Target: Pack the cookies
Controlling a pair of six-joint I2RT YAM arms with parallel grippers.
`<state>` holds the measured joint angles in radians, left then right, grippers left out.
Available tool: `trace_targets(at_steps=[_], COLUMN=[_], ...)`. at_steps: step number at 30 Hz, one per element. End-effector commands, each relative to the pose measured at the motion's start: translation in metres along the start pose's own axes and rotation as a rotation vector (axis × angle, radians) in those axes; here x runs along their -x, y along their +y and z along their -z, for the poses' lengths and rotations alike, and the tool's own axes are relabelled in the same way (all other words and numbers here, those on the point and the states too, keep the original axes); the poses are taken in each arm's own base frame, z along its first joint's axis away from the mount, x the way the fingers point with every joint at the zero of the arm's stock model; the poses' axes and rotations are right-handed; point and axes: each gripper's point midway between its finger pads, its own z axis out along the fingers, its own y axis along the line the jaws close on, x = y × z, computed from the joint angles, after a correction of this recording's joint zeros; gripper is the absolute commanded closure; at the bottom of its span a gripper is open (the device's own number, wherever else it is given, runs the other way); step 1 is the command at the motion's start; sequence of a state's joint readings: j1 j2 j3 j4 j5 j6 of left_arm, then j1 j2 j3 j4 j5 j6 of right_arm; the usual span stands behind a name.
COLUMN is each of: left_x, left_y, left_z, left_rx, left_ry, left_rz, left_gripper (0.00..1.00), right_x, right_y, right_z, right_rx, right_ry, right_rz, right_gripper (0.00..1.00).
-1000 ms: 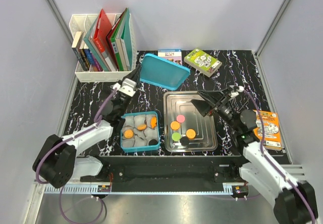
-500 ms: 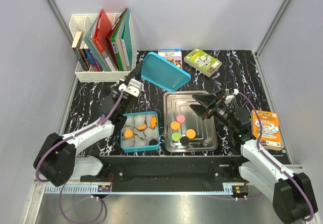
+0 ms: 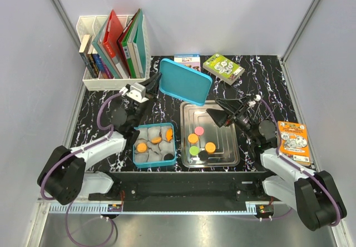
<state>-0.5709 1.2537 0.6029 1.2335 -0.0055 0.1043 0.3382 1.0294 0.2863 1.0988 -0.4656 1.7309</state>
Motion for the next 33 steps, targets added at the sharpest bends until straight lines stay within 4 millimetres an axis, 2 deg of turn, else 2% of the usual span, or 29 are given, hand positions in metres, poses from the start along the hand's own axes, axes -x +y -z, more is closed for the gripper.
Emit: trace_targets(at_steps=[1, 4, 6, 10, 13, 20, 28, 33], left_x=[0.094, 0.095, 0.099, 0.108, 0.113, 0.123, 0.126, 0.123], left_y=[0.002, 0.001, 0.002, -0.001, -0.003, -0.013, -0.040, -0.048], left_z=[0.014, 0.018, 0.017, 0.011, 0.006, 0.005, 0.013, 0.021], left_rx=[-0.002, -0.015, -0.025, -0.055, -0.070, -0.119, -0.243, -0.270], left_ry=[-0.392, -0.384, -0.395, -0.421, -0.439, -0.472, -0.483, -0.476], left_rz=[0.120, 0.068, 0.048, 0.014, 0.016, 0.042, 0.014, 0.000], left_gripper=[1.00, 1.00, 1.00, 1.00, 1.00, 1.00, 1.00, 1.00], right_x=[-0.017, -0.028, -0.030, -0.026, -0.023, -0.011, -0.002, 0.012], right_y=[0.032, 0.052, 0.070, 0.087, 0.090, 0.078, 0.082, 0.084], right_z=[0.000, -0.007, -0.008, -0.010, -0.008, -0.011, -0.036, -0.048], right_rx=[0.103, 0.140, 0.200, 0.229, 0.220, 0.226, 0.234, 0.265], right_ry=[0.091, 0.190, 0.219, 0.194, 0.159, 0.123, 0.136, 0.105], right_rz=[0.028, -0.012, -0.080, -0.149, -0.153, -0.236, -0.255, -0.283], right_gripper=[0.05, 0.09, 0.12, 0.16, 0.16, 0.17, 0.17, 0.19])
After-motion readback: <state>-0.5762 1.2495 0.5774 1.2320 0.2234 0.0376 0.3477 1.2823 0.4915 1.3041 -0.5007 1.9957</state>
